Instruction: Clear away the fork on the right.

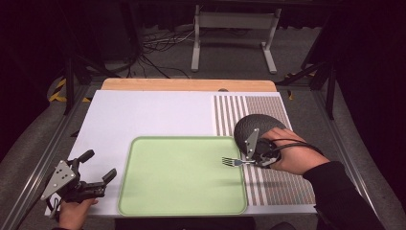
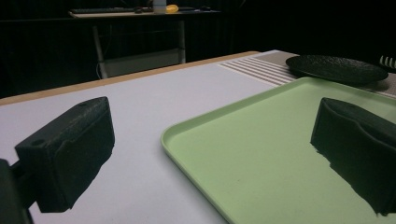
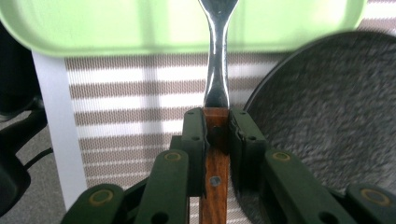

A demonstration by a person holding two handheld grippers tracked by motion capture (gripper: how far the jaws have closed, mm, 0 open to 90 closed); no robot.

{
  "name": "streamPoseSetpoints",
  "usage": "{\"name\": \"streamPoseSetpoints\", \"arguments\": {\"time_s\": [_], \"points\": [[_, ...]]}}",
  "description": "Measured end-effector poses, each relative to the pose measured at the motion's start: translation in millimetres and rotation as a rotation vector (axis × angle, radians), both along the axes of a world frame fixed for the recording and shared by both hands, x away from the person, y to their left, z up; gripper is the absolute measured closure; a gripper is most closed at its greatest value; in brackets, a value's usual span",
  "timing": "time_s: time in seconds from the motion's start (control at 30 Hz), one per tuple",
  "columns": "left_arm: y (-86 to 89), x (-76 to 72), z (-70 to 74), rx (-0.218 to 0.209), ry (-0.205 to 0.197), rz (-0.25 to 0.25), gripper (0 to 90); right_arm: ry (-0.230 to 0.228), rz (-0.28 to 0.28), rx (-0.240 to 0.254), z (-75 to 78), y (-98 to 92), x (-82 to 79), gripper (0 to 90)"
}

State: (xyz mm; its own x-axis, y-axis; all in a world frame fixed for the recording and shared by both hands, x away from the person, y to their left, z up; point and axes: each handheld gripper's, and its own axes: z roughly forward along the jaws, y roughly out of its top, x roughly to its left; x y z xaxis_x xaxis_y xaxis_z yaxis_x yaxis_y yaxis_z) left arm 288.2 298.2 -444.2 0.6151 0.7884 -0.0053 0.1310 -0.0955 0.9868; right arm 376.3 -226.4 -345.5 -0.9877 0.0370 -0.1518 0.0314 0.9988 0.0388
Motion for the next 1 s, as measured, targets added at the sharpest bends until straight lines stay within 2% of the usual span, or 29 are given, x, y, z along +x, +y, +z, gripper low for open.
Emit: {"name": "streamPoseSetpoints", "arguments": {"time_s": [0.27, 0.4, 0.43, 0.47, 0.7, 0.73, 0.8, 0.9, 0.93, 1.0], "points": [[-0.1, 0.0, 0.1, -0.001, -0.001, 0.000, 0.3, -0.005, 0.037, 0.003, 0.9, 24.8, 2.5, 78.1], [-0.3, -0.1, 0.2, -0.002, -0.003, 0.000, 0.3, -0.001, 0.027, 0.015, 0.7, 34.3, 2.7, 78.1], [-0.3, -0.2, 0.2, -0.001, -0.003, 0.000, 0.3, 0.010, -0.004, 0.028, 0.9, 37.5, 2.6, 78.1], [-0.3, -0.2, 0.2, -0.002, -0.003, -0.001, 0.3, 0.016, -0.010, 0.040, 1.1, 40.5, 3.1, 78.1], [-0.4, -0.3, 0.4, -0.001, -0.005, -0.003, 0.3, 0.049, -0.164, 0.069, -0.9, 55.8, -0.5, 78.1], [-0.4, -0.3, 0.4, -0.001, -0.005, -0.003, 0.3, 0.049, -0.164, 0.069, -0.9, 55.8, -0.5, 78.1], [-0.4, -0.2, 0.5, -0.002, -0.005, -0.004, 0.3, 0.056, -0.202, 0.077, -1.9, 59.5, -1.7, 78.1], [-0.2, -0.3, 0.6, -0.003, -0.004, -0.005, 0.3, 0.039, -0.251, 0.083, -5.1, 63.7, -1.6, 78.1], [-0.2, -0.3, 0.7, -0.002, -0.004, -0.005, 0.3, 0.039, -0.251, 0.083, -5.1, 63.7, -1.6, 78.1], [-0.3, -0.5, 0.7, -0.002, -0.004, -0.005, 0.3, 0.059, -0.311, 0.100, -6.6, 65.1, -1.6, 78.1]]}}
